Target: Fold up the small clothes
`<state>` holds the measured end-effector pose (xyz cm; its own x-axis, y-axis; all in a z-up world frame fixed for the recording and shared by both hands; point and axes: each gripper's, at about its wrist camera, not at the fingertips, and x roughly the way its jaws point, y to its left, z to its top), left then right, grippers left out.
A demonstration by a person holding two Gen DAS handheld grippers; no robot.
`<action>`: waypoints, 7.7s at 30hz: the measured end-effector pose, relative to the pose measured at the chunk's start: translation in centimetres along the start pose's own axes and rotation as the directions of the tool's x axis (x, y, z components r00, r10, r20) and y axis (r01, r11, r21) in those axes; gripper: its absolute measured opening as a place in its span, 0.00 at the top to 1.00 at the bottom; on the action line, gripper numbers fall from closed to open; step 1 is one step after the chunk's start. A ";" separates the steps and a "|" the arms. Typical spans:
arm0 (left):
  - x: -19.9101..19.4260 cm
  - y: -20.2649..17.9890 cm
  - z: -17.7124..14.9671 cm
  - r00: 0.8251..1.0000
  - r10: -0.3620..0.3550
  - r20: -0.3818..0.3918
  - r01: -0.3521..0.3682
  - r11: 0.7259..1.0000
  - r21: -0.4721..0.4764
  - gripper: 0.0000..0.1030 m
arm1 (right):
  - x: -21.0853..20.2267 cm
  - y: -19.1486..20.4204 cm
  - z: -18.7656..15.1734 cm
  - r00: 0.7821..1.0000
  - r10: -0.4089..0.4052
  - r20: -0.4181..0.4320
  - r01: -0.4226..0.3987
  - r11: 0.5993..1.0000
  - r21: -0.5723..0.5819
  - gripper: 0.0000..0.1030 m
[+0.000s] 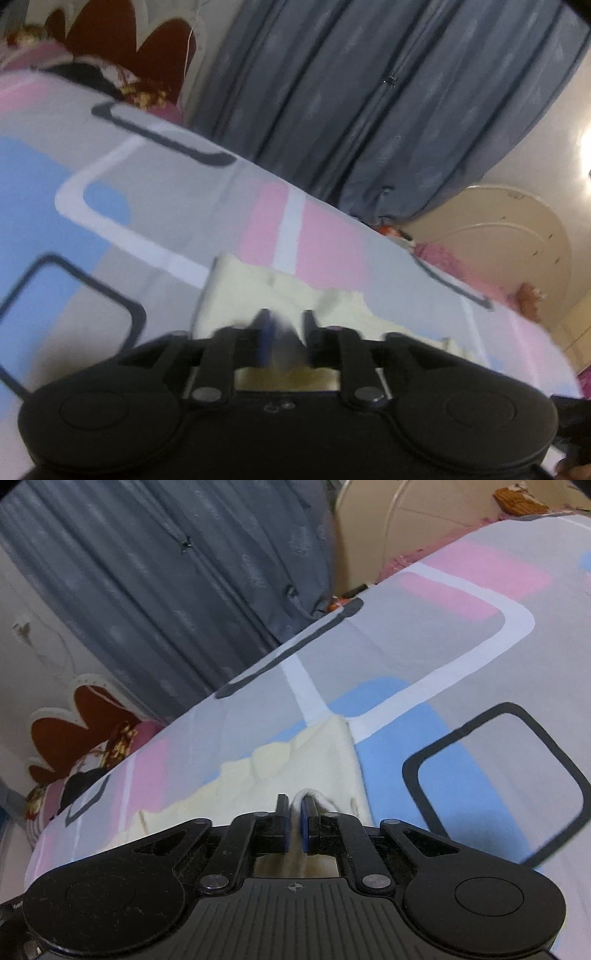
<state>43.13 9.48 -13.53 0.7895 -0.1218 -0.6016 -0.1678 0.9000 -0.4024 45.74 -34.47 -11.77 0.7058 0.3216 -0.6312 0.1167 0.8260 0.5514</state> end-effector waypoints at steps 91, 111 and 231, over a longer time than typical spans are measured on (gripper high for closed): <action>-0.8 -3.4 -5.7 0.988 0.152 -0.014 -0.135 0.908 0.396 0.30 | 2.7 4.4 -6.0 0.998 -0.057 0.039 0.069 0.863 -0.500 0.96; -2.8 -5.4 -10.1 0.987 0.117 -0.109 -0.059 0.899 0.433 0.22 | -1.9 4.6 -12.3 0.996 -0.094 0.000 0.078 0.834 -0.547 0.59; -4.5 -21.5 -19.0 0.924 -0.256 -0.283 0.369 0.791 0.488 0.66 | -10.2 -5.3 -8.2 0.997 -0.013 0.080 0.036 0.955 -0.296 0.47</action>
<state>31.96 -17.27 -15.32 0.6054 -0.4619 -0.6483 0.4468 0.8712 -0.2035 32.18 -38.32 -12.68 0.7577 0.2726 -0.5929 -0.0696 0.9371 0.3420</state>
